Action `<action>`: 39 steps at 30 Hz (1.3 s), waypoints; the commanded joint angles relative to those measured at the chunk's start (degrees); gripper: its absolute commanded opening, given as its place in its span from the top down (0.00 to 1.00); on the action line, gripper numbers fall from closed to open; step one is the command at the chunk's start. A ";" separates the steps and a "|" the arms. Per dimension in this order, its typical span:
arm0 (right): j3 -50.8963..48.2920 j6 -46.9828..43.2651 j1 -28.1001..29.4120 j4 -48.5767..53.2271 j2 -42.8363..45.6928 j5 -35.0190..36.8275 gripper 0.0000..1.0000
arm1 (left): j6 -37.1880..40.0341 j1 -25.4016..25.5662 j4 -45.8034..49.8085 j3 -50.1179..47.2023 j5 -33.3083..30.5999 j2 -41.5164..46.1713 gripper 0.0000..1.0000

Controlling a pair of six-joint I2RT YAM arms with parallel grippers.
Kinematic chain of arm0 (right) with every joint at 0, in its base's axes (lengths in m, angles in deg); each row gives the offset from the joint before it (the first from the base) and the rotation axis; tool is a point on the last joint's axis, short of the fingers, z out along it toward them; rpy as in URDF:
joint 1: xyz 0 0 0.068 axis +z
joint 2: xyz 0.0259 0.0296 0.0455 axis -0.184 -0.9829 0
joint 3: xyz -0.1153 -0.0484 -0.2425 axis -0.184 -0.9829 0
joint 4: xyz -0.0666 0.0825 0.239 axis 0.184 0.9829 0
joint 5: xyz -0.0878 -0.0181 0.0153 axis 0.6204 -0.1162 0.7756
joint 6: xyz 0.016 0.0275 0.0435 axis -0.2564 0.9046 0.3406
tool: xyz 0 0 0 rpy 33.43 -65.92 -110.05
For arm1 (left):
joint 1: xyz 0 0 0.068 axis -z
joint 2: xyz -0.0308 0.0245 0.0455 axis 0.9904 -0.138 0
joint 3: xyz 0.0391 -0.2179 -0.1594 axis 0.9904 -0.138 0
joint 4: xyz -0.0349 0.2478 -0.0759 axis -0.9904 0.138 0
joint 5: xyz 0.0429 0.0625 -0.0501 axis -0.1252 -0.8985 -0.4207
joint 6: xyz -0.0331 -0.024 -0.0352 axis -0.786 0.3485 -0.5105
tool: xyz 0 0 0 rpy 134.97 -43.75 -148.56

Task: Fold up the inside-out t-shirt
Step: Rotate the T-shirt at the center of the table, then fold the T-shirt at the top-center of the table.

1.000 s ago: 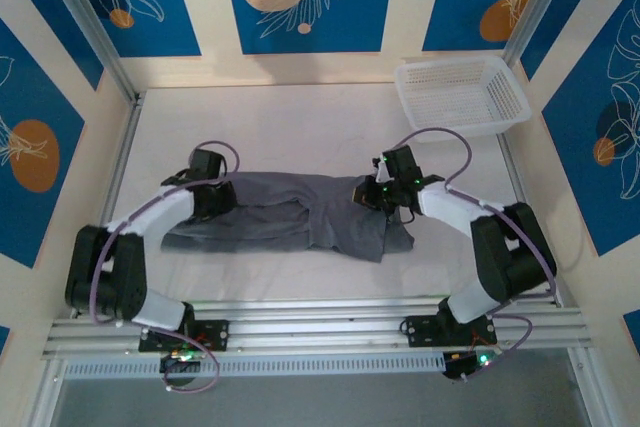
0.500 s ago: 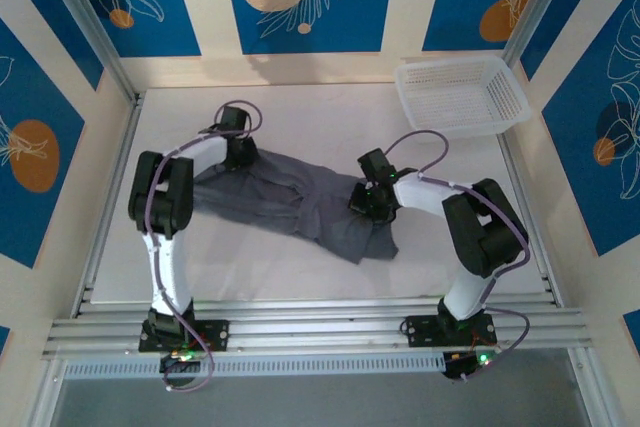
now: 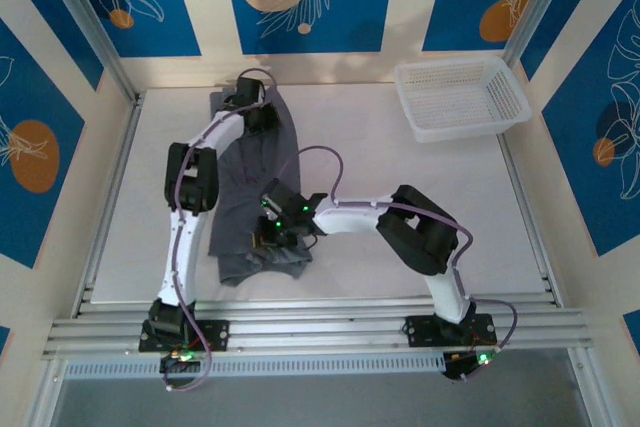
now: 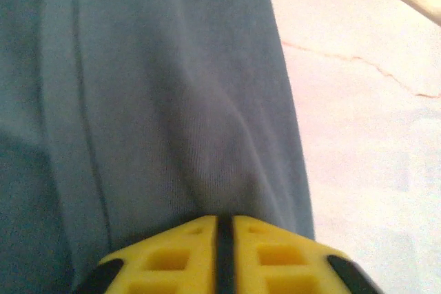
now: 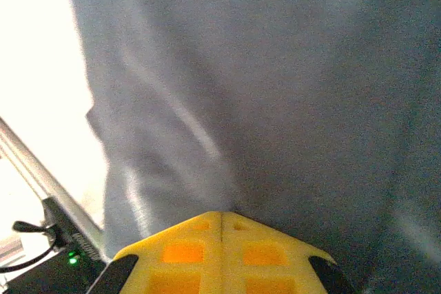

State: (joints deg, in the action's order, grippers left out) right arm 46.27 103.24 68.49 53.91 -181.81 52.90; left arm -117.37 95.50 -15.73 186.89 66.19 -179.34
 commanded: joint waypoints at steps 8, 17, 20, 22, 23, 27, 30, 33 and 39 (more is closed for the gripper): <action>-22.42 -10.03 -9.98 -4.08 23.10 4.51 0.63 | 1.44 -0.81 -2.29 -52.15 -1.71 56.97 0.50; -21.05 -12.31 -10.95 -1.31 15.16 -9.25 0.49 | -1.44 -0.84 7.88 -80.70 -8.73 88.96 0.46; -19.28 -11.79 -8.86 -2.79 11.61 -11.13 0.49 | -3.42 -0.78 9.71 -84.73 -11.25 94.10 0.41; -17.40 -11.57 -6.87 -2.83 9.61 -10.52 0.50 | -4.37 -0.78 10.49 -86.65 -12.84 96.06 0.37; -16.52 -11.68 -6.30 -2.51 8.96 -10.43 0.55 | -4.85 -0.78 10.95 -87.19 -12.99 96.58 0.36; -18.34 -9.56 -6.70 -3.77 12.59 -7.10 0.93 | -8.20 -0.82 14.14 -88.70 -11.31 96.89 0.35; -24.78 -6.77 -9.16 -7.73 20.61 -3.62 1.00 | -11.94 -0.73 17.51 -90.22 -10.16 95.15 0.35; -29.63 -5.30 -12.10 -10.29 25.86 -4.52 1.00 | -11.82 -0.60 15.66 -92.59 -5.78 91.58 0.35; -29.49 -6.37 -10.66 -11.59 24.98 -7.01 1.00 | -12.40 1.28 -2.25 -95.36 13.29 84.59 0.41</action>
State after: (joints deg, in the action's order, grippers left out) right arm 16.89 96.50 56.43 44.39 -155.67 47.70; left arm -128.45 95.65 -8.84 91.25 68.42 -92.44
